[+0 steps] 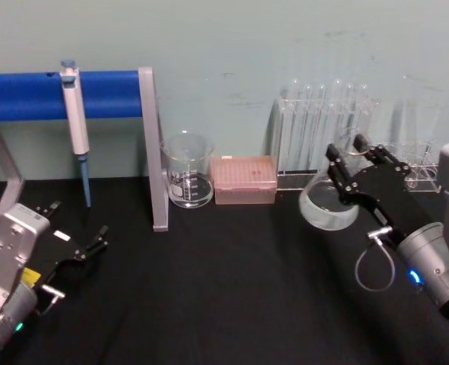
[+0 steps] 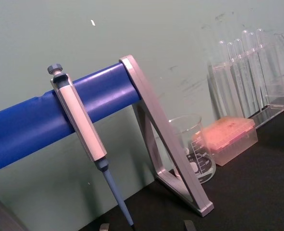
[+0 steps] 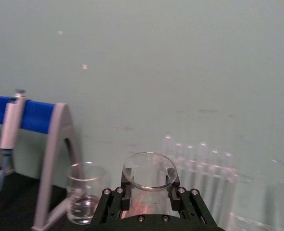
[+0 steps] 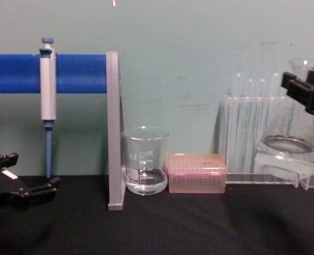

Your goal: Grasp the erlenmeyer flask with one hand, shake it three times, then place it back.

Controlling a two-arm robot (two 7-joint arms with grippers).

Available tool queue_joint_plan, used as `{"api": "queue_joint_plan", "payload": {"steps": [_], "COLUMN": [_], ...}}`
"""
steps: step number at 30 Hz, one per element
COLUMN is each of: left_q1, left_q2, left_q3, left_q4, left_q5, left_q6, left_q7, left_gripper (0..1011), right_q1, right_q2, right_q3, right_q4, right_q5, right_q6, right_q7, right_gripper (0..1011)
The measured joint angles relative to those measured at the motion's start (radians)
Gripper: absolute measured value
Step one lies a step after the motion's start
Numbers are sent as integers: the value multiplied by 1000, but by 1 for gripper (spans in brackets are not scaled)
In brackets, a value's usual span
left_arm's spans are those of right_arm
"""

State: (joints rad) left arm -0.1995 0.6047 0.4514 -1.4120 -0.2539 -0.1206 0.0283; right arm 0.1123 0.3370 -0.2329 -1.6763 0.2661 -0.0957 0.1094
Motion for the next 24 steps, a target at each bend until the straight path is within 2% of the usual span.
{"api": "queue_joint_plan", "payload": {"steps": [6, 11, 19, 24], "left_q1": [0, 0, 0, 0], "left_q2": [0, 0, 0, 0], "left_q3": [0, 0, 0, 0], "left_q4": [0, 0, 0, 0], "left_q5": [0, 0, 0, 0], "left_q6": [0, 0, 0, 0], "left_q7": [0, 0, 0, 0], "left_gripper": [1001, 1001, 1001, 1001], "right_q1": [-12, -17, -20, -15], "right_q2": [-17, -26, -39, -43], "right_q3": [36, 50, 63, 61], "right_q4": [-5, -6, -6, -5], "right_q5": [-21, -30, -40, -43], "right_q6": [16, 22, 25, 25], "right_q7": [-35, -39, -21, 16], "right_gripper": [449, 449, 449, 449]}}
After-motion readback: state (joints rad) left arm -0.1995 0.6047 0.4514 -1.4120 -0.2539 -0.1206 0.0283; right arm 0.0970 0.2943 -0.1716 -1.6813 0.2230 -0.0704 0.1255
